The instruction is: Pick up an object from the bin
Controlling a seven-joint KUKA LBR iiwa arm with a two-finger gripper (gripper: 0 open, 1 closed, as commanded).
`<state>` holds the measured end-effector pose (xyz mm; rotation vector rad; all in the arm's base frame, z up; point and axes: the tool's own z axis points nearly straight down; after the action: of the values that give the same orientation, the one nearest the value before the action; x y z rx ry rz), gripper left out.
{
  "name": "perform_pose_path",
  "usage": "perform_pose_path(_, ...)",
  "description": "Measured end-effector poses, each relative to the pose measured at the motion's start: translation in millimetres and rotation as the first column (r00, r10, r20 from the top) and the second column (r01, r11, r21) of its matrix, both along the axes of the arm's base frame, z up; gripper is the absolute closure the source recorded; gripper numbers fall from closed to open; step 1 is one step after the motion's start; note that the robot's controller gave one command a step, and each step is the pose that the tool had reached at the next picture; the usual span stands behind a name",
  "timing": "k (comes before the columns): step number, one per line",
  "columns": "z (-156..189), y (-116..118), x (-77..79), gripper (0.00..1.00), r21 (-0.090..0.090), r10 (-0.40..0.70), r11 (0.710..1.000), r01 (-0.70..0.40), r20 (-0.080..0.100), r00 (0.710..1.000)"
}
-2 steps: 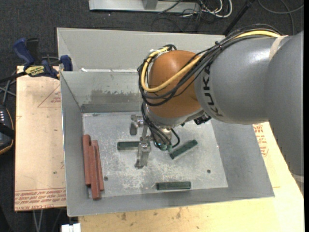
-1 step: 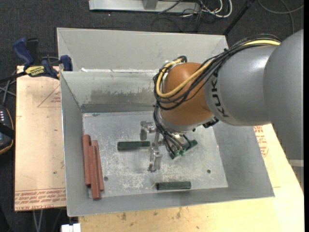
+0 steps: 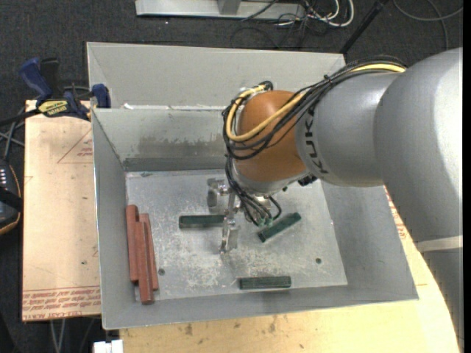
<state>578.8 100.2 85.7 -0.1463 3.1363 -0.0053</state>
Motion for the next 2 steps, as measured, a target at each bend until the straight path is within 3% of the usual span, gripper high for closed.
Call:
perform_pose_path(1, -15.1, 15.6, -35.7, 1.0, 0.005, -0.175, 0.985, 0.175, -0.002, 0.985)
perform_pose_path(2, -15.1, 15.6, -35.7, 1.0, 0.005, -0.176, 0.984, 0.176, -0.002, 0.984)
